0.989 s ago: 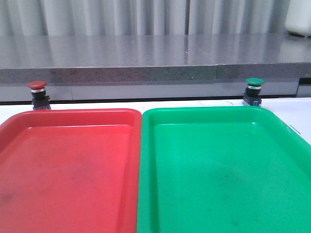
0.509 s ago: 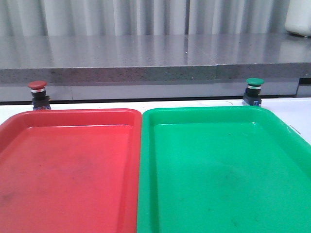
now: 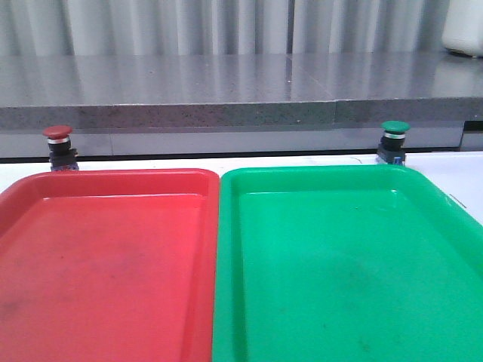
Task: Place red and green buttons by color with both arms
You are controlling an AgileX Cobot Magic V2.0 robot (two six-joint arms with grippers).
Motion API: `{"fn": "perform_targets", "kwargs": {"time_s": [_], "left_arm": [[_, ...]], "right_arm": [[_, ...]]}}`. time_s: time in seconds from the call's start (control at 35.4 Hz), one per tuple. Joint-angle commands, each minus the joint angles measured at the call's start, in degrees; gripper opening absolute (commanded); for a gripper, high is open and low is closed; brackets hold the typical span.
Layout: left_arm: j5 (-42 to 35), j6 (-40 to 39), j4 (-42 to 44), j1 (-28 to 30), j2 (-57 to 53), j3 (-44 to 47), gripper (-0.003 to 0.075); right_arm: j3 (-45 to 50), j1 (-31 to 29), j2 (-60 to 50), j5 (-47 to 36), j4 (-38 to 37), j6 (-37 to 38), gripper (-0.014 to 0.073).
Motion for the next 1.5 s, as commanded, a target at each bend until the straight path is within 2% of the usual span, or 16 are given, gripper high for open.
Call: {"fn": "perform_targets", "kwargs": {"time_s": [0.0,0.48,0.82,1.02,1.24,1.3,1.41,1.47], "left_arm": [[-5.7,-0.2,-0.6,-1.8,5.6,-3.8,0.0565],[-13.9,-0.2,-0.6,-2.5,43.4,-20.2,0.0565],[-13.7,-0.2,-0.6,-2.1,70.7,-40.7,0.0565],[-13.8,-0.2,-0.6,-0.6,80.1,-48.7,0.0565],[-14.0,-0.4,-0.6,-0.4,86.0,-52.2,0.0559],[-13.9,-0.4,-0.6,-0.4,86.5,-52.2,0.0505],[-13.7,-0.4,-0.9,-0.5,86.5,-52.5,0.0321],[-12.0,-0.4,-0.9,-0.5,86.2,-53.6,0.0258]], "right_arm": [[-1.9,0.1,0.6,-3.9,-0.5,-0.7,0.0468],[-1.9,0.1,0.6,-3.9,-0.5,-0.7,0.0468],[-1.9,0.1,0.6,-3.9,-0.5,-0.7,0.0468],[-1.9,0.1,0.6,-3.9,-0.5,-0.7,0.0468],[-1.9,0.1,0.6,-3.9,-0.5,-0.7,0.0468],[-1.9,0.1,0.6,-3.9,-0.5,-0.7,0.0468],[-1.9,0.1,0.6,-3.9,-0.5,-0.7,0.0468],[-1.9,0.1,0.6,-3.9,-0.5,-0.7,0.0468]]}}
